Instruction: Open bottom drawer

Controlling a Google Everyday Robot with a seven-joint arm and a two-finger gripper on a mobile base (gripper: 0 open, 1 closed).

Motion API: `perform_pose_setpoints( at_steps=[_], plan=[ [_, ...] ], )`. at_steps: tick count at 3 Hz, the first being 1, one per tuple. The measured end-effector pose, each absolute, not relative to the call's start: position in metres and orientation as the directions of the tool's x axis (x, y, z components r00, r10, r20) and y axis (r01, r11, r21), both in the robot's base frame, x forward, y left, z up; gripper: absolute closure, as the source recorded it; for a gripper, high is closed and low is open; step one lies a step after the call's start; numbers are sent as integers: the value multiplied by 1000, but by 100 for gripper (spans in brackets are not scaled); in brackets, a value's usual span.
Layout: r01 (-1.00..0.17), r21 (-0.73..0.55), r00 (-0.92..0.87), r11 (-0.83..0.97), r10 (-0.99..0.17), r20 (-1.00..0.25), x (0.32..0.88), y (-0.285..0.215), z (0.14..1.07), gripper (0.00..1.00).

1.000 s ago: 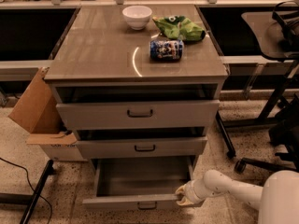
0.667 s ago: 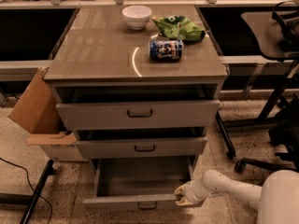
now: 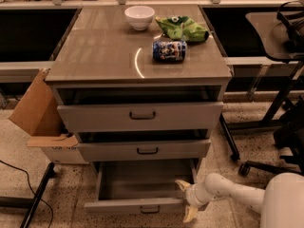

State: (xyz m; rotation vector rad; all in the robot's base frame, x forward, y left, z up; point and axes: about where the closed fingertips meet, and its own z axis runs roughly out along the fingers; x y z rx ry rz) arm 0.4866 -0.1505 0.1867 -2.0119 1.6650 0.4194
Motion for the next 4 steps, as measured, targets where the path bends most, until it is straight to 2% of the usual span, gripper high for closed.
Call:
perform_pose_setpoints(
  at_steps=[1,2,3,4],
  plan=[
    [-981,-133,192,-142,-825,-532,468,-155,179,0],
    [-991,-72,136,-116,-837,-530,440,-168,173,19],
    [-995,-42,97,-88,-846,-524,420,-178,173,42],
    [-997,-27,74,-70,-850,-521,413,-183,172,39]
  ],
)
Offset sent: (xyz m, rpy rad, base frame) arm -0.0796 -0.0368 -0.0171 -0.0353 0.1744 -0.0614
